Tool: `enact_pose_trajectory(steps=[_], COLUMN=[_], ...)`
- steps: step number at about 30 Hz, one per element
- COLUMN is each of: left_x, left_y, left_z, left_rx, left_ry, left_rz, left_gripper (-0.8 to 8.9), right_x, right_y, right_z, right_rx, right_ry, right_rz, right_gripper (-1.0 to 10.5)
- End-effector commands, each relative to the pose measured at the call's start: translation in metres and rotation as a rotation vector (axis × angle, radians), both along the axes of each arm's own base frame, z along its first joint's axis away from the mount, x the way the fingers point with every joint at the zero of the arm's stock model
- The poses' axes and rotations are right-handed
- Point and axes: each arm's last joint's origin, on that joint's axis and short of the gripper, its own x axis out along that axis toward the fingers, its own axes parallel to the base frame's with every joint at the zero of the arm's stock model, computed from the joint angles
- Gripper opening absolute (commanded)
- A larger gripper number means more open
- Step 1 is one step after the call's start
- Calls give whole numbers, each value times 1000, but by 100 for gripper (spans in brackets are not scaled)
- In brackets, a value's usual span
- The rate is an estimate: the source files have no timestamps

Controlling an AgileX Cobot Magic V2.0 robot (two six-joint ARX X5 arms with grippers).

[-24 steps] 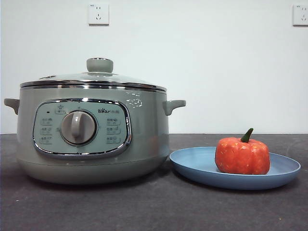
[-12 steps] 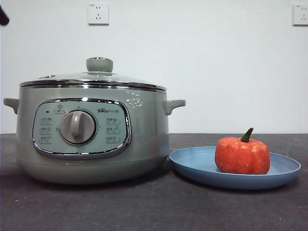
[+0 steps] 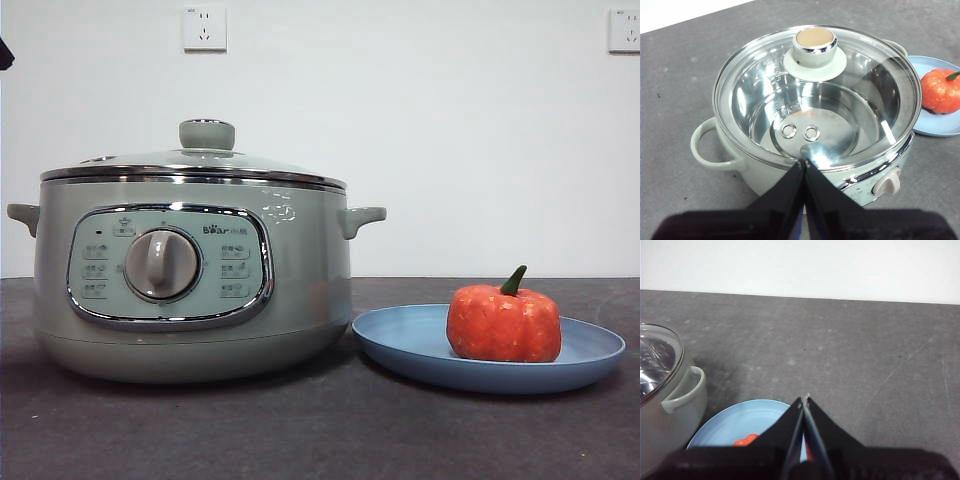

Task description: Take the pumpkin out from the steamer,put the pumpkin in the blue plate,close the lid

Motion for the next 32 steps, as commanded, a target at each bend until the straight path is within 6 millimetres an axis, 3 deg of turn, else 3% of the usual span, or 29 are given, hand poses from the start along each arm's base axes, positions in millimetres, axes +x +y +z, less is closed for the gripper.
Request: enact_pose_trajectory(steps=[1, 6, 10, 14, 23, 27, 32], left_x=[-2, -27, -40, -39, -20, -17, -17], left_y=[2, 21, 38, 48, 58, 58, 58], left_z=[0, 9, 3, -28, -117, -134, -137], left_rx=[-8, -89, -205, -206, -178, -188, -184], left_ry=[-9, -104, -294, -407, -351, -301, -268], left_rz=[11, 49, 197, 332, 454, 464, 467], left_gripper=[-3, -3, -3, -3, -3, -3, -3], right_x=[0, 0, 0, 0, 0, 0, 0], right_y=[0, 0, 0, 0, 0, 0, 0], right_z=[0, 0, 0, 0, 0, 0, 0], right_rx=[11, 11, 11, 11, 11, 11, 11], right_ry=[-4, -3, -3, -3, -3, -3, -3], right_rz=[-4, -4, -4, -4, -4, -5, -4], right_gripper=[5, 5, 5, 5, 5, 5, 5])
